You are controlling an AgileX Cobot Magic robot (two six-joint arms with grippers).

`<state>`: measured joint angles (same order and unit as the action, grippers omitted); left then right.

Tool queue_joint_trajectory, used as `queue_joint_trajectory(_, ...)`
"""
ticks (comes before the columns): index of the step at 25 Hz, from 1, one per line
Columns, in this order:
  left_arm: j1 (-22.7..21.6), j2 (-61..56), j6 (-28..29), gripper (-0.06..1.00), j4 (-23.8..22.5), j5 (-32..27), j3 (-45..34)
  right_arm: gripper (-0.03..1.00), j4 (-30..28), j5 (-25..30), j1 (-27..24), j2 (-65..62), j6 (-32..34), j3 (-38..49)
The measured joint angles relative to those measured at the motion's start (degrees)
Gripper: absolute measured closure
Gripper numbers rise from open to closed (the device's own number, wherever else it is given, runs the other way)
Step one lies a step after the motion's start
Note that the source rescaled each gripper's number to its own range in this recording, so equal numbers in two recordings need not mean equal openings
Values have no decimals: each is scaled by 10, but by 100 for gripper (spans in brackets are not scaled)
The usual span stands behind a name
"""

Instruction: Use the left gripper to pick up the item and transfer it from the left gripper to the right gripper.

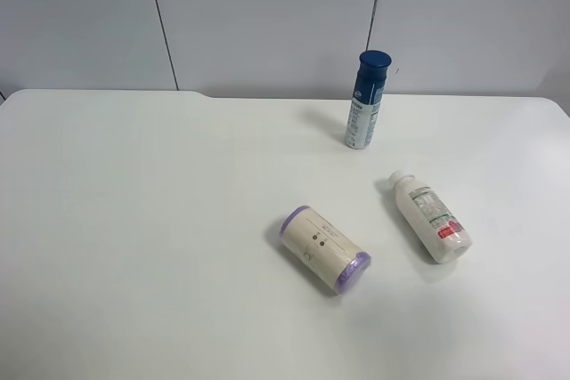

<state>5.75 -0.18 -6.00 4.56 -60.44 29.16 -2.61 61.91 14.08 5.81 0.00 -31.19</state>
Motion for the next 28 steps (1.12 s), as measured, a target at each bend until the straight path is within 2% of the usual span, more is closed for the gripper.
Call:
queue_joint_trajectory(6, 0, 0, 0, -6, 0, 0, 0, -3, -5, 5, 0, -59, 9, 7)
queue_joint_trajectory(11, 0, 0, 0, -6, 0, 0, 0, -3, -11, 24, 0, -60, 17, 7)
queue_joint_trajectory(16, 0, 0, 0, -6, 0, 0, 0, -3, -11, -1, 0, -60, 21, 24)
queue_joint_trajectory(28, 0, 0, 0, -6, -1, 0, 0, -3, -11, -4, 0, -60, 21, 24)
